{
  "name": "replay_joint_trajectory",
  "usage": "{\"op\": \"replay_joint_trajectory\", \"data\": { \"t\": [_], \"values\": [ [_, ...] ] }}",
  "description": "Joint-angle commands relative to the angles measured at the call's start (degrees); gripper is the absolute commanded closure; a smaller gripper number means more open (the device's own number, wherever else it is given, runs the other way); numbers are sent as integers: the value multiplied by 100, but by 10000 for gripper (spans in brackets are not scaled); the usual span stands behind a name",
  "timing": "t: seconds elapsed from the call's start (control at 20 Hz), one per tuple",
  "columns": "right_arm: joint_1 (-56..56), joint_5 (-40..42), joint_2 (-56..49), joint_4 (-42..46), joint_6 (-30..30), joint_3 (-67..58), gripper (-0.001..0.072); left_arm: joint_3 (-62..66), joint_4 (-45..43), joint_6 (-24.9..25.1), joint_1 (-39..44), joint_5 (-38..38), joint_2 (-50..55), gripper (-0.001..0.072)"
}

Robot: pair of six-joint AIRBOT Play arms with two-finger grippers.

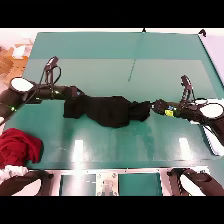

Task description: Fold the shirts.

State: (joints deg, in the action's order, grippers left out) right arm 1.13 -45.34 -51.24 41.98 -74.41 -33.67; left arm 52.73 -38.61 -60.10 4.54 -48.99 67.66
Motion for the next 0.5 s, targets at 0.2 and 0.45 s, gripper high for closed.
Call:
{"op": "replay_joint_trajectory", "data": {
  "t": [0.2,0.45],
  "values": [
    [540,328,-542,66,11,131,694,1547,-146,-619,-304,-1410,122,116],
    [535,330,-737,63,11,131,694,1770,-2129,-1589,2308,111,511,115]
  ]
}}
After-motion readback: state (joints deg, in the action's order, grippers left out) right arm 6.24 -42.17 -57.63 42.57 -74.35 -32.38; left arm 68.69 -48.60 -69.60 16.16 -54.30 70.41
